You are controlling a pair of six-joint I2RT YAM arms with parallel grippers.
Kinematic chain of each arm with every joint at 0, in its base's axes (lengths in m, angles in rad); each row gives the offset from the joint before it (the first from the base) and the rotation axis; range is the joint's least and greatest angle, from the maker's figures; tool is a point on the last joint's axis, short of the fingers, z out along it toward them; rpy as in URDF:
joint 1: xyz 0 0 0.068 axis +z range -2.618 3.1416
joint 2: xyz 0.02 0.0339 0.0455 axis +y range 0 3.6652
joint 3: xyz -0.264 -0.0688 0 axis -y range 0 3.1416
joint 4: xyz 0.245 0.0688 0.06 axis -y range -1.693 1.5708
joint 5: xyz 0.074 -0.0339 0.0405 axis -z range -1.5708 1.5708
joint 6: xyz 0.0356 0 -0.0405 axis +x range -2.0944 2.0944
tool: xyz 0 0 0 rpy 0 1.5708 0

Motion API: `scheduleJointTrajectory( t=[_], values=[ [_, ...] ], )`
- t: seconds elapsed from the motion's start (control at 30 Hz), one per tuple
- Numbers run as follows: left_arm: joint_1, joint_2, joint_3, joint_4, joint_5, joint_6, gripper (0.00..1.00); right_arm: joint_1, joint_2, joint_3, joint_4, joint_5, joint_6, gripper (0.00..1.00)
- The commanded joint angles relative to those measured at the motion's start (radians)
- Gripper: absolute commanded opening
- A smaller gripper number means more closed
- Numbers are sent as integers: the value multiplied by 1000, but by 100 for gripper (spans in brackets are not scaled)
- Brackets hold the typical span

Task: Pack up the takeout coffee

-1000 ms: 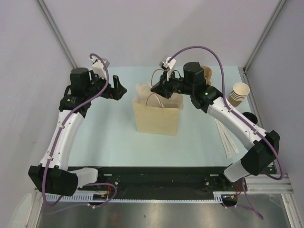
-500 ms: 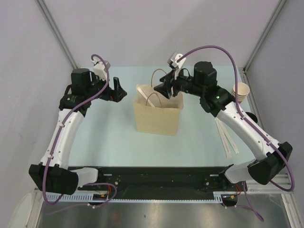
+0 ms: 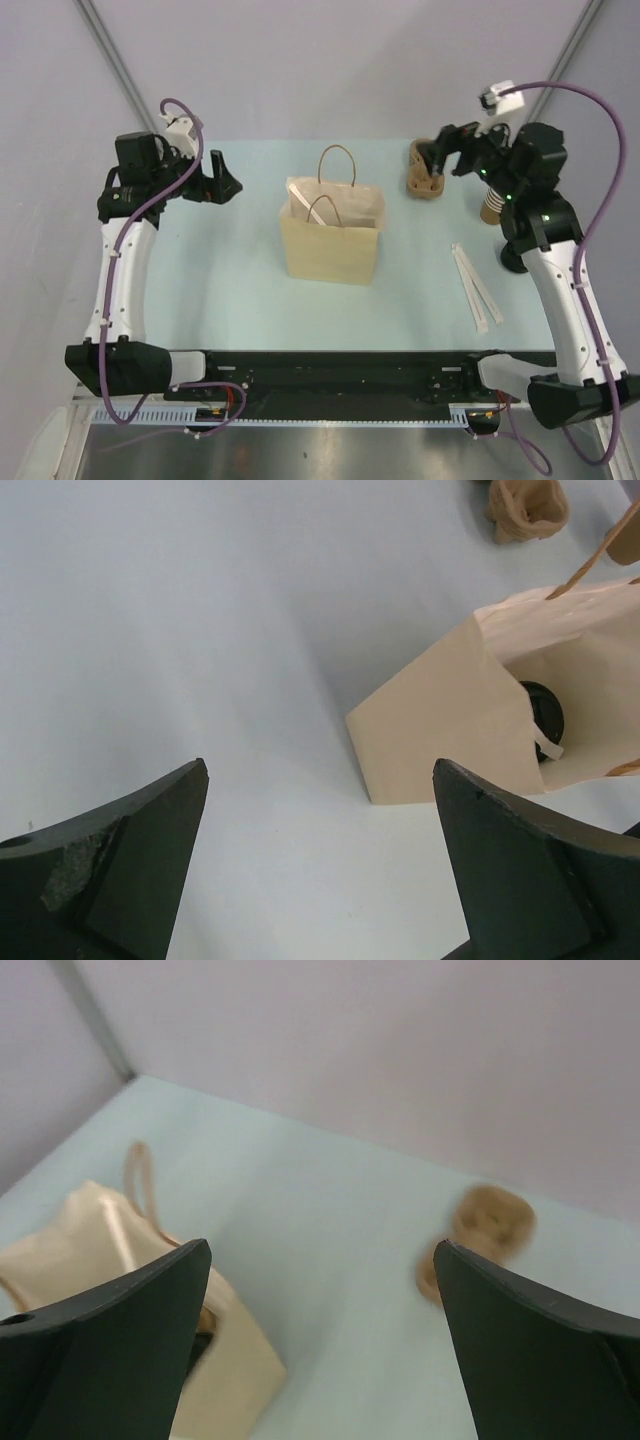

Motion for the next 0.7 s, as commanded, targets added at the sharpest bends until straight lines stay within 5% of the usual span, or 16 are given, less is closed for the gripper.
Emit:
scheduleJointTrajectory(
  t=[0.0, 0.17, 0.4, 0.67],
  values=[
    [33, 15, 14, -75, 31, 76, 99, -201, -82, -100, -180, 2, 88, 100],
    [17, 3, -149, -70, -56, 112, 100, -315, -195, -298, -254, -34, 64, 100],
    [-84, -104, -376, -1, -224, 161, 100, -320, -299, -505, -289, -28, 47, 100],
    [-89, -135, -397, 22, -274, 158, 99, -314, -303, -534, -252, -37, 58, 100]
  ],
)
